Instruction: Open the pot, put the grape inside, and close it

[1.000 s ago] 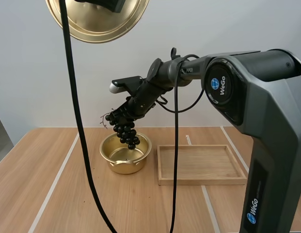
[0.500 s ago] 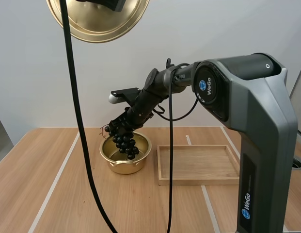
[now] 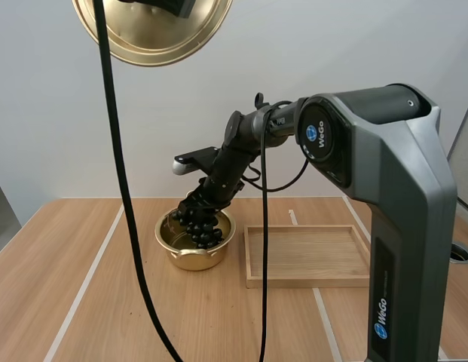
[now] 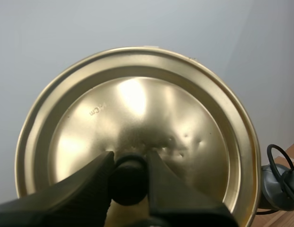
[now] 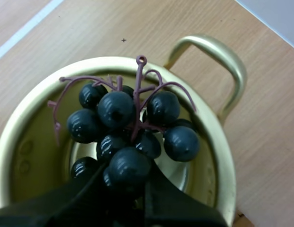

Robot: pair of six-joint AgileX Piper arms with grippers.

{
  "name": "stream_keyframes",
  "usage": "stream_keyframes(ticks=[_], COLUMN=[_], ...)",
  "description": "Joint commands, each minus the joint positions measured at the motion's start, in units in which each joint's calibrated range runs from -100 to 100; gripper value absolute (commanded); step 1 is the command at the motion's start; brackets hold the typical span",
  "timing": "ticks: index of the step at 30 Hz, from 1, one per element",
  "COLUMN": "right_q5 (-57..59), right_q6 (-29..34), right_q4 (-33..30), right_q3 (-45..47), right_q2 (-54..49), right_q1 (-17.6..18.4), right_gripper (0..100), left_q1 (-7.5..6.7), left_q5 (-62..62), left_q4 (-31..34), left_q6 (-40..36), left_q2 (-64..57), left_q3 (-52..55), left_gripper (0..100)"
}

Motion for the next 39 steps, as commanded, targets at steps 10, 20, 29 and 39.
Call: stream_keyframes(ticks=[10,20,29,39], right_q5=[0.7,-3.4,-3.0,-2.6], right_q6=[1.0,1.0,1.0,1.0], right_q4=[-1.1,-0.2,-0.3,-0.5], right_q3=[0.1,0.1,0.1,0.1], right_q2=[1.9,8.4,10.7,10.6], right_q1=[0.0,0.0,0.0,0.0], right_gripper=[0,0,0,0], left_q1=[0.06,0.06,0.06,0.06], left_q5=[-2.0,-2.0,-2.0,-2.0], left_q4=[-0.6,1.5,1.5,1.5], left_q6=[-0.7,-0.7,-0.7,-0.7], left_q2=[-0.2,-0.2,-0.2,-0.2], left_q3=[-0.5,-0.5,-0.5,-0.5], left_gripper=[0,0,0,0])
